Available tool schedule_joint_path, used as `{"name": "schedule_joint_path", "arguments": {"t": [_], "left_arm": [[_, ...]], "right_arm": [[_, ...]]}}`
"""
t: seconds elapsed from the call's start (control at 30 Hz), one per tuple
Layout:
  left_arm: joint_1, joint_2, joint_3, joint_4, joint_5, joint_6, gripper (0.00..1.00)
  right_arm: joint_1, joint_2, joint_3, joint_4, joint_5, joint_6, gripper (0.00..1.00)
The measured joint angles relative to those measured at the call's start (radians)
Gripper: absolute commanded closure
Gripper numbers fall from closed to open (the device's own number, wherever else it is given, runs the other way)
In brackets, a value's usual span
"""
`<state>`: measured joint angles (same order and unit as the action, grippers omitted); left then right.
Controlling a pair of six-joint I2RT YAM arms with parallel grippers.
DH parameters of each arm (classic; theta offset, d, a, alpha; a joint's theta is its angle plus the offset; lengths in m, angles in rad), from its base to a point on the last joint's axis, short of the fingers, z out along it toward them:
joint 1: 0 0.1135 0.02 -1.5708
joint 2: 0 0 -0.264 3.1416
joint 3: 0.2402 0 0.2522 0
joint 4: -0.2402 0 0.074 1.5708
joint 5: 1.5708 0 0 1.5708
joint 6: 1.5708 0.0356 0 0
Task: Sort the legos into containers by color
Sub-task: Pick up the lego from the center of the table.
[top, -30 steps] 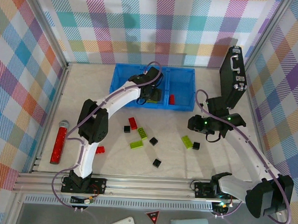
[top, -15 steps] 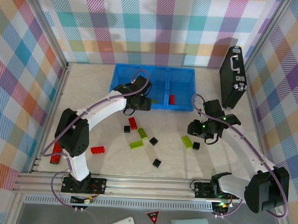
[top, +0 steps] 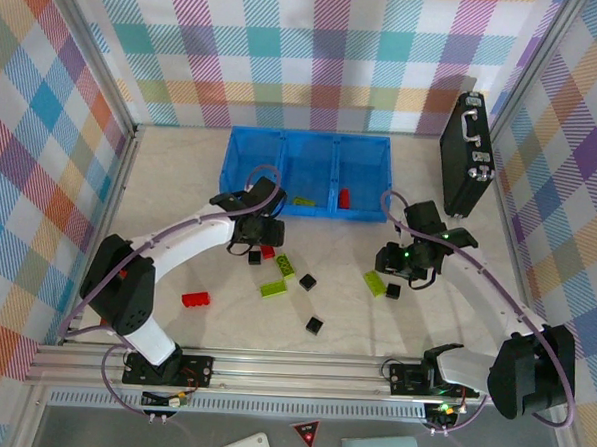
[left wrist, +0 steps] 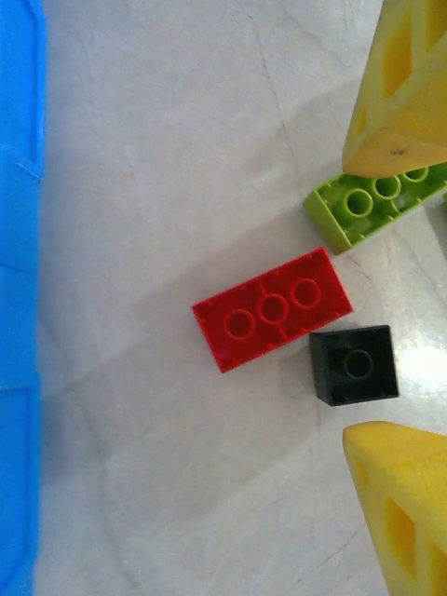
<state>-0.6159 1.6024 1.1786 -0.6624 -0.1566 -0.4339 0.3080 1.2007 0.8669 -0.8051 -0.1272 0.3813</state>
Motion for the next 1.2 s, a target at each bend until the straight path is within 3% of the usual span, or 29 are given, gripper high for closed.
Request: {"name": "schedule_joint_path", "arguments": {"t": [0.5, 1.2], "left_arm": [[0.025, -0.084, -0.175, 0.015, 0.025, -0.045, 0.42], [0.058, 0.086, -0.106, 0.045, 0.069, -0.037, 0.56]], "right_arm": [[0.0, -0.015, -0.05, 0.019, 0.0, 0.004, 0.61], [0.0, -0.008, -0.05, 0.018, 0.015, 0.008, 0.6]]}}
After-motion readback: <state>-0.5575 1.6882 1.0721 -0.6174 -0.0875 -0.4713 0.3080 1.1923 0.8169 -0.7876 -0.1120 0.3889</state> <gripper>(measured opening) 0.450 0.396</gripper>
